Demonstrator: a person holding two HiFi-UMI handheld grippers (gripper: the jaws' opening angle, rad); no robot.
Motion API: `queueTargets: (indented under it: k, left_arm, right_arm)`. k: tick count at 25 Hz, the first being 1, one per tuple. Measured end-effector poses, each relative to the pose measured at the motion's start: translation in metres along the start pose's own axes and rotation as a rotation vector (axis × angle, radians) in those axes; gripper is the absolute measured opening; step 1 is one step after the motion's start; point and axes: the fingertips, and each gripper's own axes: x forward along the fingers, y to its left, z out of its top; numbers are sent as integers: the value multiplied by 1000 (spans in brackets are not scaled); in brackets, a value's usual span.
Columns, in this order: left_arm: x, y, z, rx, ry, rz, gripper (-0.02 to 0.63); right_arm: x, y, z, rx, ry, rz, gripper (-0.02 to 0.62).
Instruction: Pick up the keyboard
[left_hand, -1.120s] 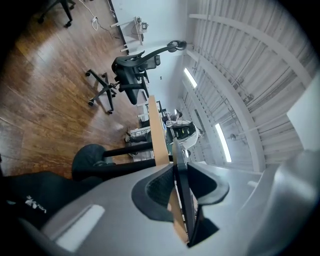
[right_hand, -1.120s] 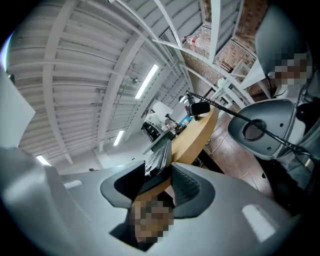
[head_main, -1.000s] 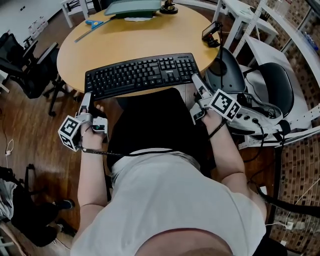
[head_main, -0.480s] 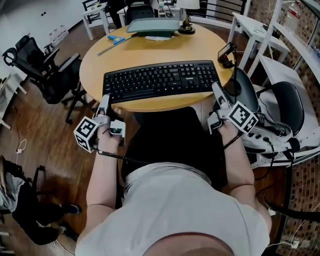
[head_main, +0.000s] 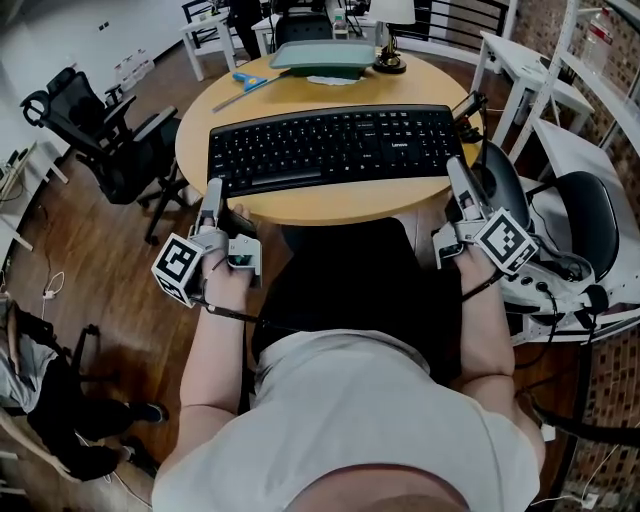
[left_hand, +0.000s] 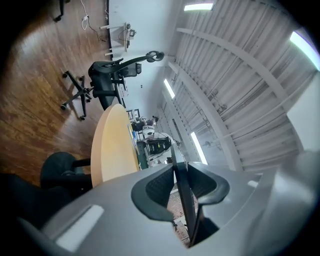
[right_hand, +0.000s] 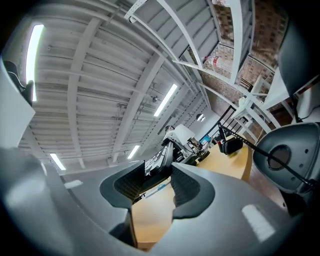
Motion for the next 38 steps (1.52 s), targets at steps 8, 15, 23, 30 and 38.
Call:
queueTargets:
  k: [8, 15, 23, 30, 38]
  left_arm:
    - [-7, -6, 9, 19, -46, -28, 210]
    - [-9, 10, 6, 24, -41, -1, 211]
    - [-7, 11, 6, 33, -37, 4, 211]
    - [-7, 20, 6, 37, -35, 14, 211]
    - [-8, 39, 4, 14, -31, 43, 211]
  right_arm:
    - [3, -2, -6, 17, 16, 5, 167]
    - [6, -2, -13, -14, 36, 53, 167]
    - [7, -3, -13, -24, 35, 47, 169]
    - [9, -11, -24, -19, 66, 36, 169]
    - [9, -26, -42, 0, 115, 6, 169]
